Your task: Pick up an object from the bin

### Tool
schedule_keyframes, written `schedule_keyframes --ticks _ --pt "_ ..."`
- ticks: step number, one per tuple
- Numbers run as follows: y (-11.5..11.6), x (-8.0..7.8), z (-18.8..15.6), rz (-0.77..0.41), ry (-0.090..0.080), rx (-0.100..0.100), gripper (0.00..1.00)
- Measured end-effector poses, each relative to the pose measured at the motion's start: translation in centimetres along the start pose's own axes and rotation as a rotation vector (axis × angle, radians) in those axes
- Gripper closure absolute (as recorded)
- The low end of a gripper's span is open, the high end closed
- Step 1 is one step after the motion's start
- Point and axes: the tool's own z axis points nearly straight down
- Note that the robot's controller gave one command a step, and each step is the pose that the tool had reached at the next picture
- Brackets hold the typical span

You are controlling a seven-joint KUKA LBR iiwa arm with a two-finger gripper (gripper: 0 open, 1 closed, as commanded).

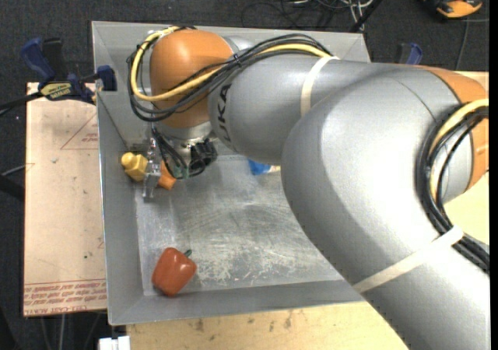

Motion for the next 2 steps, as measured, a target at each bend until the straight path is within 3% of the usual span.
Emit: schedule_keyframes --ticks 2 --pt "-0.03 0.05 -0.89 0.000 0.002 0.002 1.00"
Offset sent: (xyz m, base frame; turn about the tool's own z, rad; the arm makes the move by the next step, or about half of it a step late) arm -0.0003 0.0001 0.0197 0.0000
